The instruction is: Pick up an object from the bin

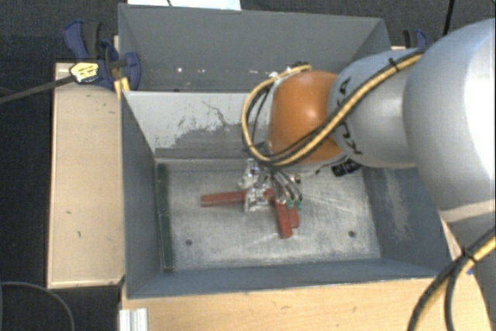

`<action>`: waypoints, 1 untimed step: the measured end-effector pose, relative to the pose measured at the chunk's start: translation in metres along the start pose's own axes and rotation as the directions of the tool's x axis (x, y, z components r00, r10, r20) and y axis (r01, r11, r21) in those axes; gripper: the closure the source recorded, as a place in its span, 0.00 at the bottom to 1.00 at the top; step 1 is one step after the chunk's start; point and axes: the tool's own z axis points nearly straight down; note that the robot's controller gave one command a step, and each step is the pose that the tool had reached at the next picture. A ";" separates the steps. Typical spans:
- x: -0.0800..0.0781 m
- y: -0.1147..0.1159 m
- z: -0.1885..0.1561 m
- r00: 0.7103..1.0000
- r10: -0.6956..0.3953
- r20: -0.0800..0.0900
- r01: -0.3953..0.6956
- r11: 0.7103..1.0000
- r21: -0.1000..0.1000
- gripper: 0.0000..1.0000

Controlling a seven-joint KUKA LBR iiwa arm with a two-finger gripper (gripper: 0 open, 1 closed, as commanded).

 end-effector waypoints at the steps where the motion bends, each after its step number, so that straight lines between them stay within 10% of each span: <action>1: 0.000 0.000 0.000 1.000 0.001 0.000 -0.001 1.000 0.000 1.00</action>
Offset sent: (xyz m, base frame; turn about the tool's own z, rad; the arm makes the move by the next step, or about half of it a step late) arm -0.0030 0.0059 0.1290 -0.0338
